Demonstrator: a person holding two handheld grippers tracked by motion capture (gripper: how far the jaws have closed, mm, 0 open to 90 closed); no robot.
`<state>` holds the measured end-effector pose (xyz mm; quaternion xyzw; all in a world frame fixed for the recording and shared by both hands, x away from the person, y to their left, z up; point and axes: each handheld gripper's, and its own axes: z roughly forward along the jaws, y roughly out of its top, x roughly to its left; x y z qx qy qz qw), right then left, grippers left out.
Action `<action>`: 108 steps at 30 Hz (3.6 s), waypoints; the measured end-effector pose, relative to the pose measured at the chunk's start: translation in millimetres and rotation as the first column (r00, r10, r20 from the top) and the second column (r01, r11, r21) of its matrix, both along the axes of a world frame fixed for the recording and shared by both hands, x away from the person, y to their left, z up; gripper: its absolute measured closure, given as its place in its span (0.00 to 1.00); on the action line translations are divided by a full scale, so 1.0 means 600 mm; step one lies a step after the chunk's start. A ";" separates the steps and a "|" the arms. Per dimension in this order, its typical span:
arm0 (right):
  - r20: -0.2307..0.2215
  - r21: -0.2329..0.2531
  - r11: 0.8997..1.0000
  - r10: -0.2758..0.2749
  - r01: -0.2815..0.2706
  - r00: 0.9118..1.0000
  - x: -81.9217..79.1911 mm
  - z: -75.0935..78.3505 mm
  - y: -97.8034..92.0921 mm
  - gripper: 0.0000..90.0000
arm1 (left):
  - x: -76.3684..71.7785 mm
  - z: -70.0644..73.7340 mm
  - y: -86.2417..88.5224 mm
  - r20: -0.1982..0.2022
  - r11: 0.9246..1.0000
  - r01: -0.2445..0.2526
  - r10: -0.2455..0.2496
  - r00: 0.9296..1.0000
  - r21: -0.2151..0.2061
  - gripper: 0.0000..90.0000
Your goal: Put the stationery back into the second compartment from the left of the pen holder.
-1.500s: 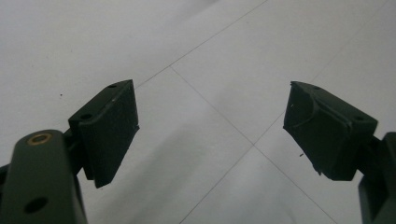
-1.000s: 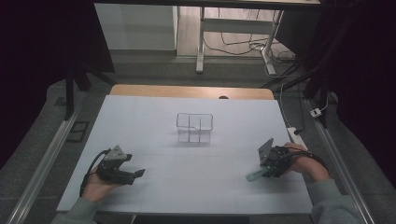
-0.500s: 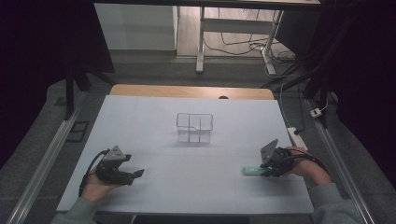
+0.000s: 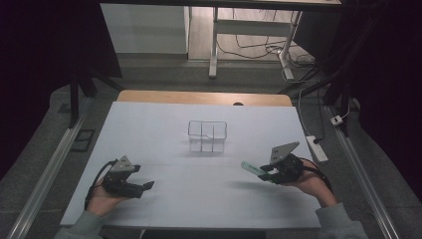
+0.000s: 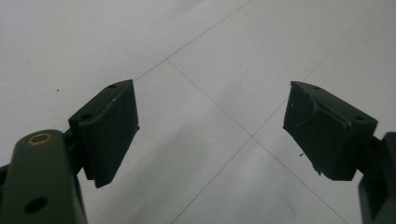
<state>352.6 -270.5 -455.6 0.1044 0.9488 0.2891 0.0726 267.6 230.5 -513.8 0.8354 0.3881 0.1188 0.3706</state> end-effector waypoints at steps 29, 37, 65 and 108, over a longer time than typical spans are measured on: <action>-0.056 0.121 0.979 -0.157 0.163 0.986 -0.011 -0.018 0.066 0.74 | -0.002 0.005 -0.010 0.017 1.000 0.018 -0.019 1.000 0.012 0.22; -0.045 0.126 0.979 -0.153 0.158 0.987 -0.013 -0.020 0.079 0.74 | -0.002 0.006 -0.016 0.019 0.999 0.028 -0.028 0.999 0.016 0.22; -0.044 0.118 0.990 -0.077 0.082 0.996 -0.016 -0.027 0.140 0.74 | 0.004 0.026 -0.055 0.063 0.996 0.080 -0.082 0.995 0.037 0.23; -0.070 0.072 0.997 0.028 -0.023 0.997 -0.017 -0.034 0.234 0.74 | 0.030 0.068 -0.170 0.124 0.965 0.241 -0.252 0.960 0.101 0.26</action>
